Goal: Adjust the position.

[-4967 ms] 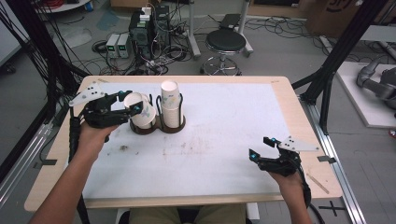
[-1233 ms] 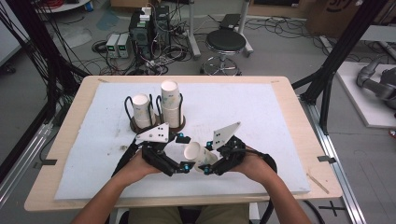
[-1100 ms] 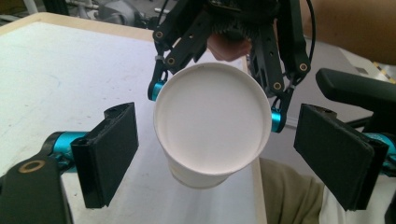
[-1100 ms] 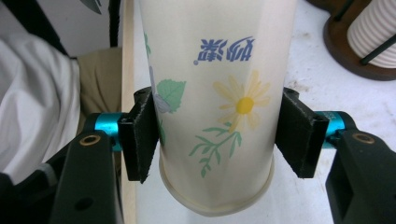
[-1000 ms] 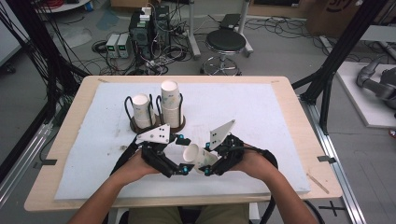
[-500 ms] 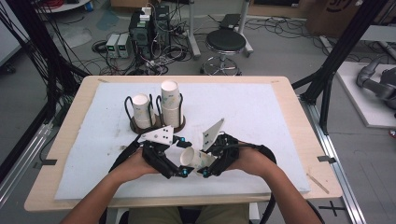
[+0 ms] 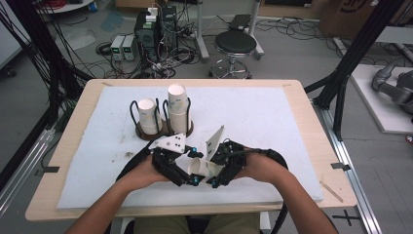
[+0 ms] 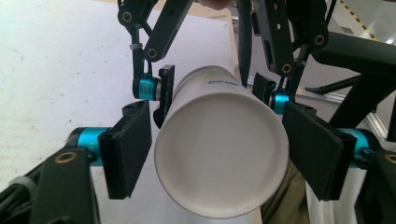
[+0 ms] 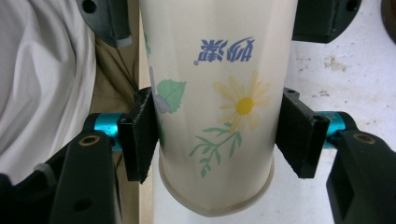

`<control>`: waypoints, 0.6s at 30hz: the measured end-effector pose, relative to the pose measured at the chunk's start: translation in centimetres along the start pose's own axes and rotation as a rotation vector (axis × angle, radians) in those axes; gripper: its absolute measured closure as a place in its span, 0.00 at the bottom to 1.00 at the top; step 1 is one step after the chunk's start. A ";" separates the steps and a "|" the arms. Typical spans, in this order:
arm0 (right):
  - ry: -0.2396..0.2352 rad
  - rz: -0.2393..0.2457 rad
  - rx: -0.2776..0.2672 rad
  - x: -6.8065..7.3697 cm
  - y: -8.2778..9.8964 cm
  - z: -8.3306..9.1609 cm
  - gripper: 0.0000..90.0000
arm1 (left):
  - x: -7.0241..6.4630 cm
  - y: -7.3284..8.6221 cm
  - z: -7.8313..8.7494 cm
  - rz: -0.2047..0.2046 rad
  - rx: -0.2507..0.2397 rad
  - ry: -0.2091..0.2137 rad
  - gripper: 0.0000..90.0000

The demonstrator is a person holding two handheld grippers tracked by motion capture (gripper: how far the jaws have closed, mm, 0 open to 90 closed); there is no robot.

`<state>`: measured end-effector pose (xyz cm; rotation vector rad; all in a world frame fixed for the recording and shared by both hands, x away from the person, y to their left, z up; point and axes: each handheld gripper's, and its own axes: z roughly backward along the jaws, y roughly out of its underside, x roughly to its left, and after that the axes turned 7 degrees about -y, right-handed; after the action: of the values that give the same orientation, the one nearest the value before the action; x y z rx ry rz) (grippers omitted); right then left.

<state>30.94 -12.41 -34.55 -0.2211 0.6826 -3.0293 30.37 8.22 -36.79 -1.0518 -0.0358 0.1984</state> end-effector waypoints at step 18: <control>0.086 -0.055 -0.187 -0.1 1.9 0.9 0.25 | 0.5 1.0 0.2 0.002 -0.041 -0.064 0.41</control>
<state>31.15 -14.49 -34.59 -0.1159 0.9845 -3.0418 30.64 8.93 -37.63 -1.0862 -0.0967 0.2334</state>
